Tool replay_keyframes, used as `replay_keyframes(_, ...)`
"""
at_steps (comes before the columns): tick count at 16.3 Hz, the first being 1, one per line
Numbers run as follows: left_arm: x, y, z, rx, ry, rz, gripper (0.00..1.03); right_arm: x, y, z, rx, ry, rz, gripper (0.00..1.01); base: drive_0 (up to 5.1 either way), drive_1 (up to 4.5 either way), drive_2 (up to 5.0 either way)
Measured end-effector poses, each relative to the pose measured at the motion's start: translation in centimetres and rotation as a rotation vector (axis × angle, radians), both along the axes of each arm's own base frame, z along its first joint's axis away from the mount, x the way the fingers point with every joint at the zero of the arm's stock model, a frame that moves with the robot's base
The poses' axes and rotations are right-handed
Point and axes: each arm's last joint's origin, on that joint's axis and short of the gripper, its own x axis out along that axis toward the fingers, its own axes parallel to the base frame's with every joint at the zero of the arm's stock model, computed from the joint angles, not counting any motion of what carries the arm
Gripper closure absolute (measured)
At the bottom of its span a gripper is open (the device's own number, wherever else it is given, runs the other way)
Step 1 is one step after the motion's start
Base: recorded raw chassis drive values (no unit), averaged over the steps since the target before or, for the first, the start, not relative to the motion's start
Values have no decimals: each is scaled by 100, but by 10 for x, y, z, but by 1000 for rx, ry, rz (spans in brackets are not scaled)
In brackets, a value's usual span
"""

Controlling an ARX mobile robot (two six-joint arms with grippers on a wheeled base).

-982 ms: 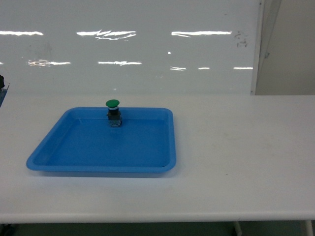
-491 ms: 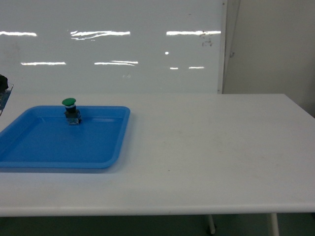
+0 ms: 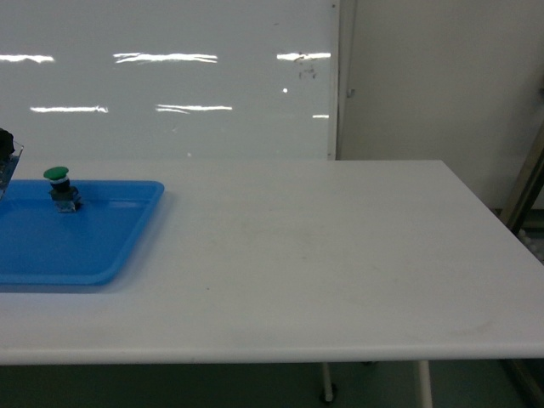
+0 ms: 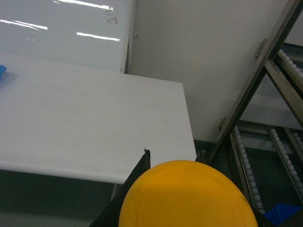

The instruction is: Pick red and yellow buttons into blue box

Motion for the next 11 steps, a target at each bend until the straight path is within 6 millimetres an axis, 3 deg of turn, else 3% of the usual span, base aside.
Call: replay_keyframes(11, 0, 0, 0, 0, 0, 1, 78, 0, 0, 0, 0, 0, 0, 77, 499, -238, -238)
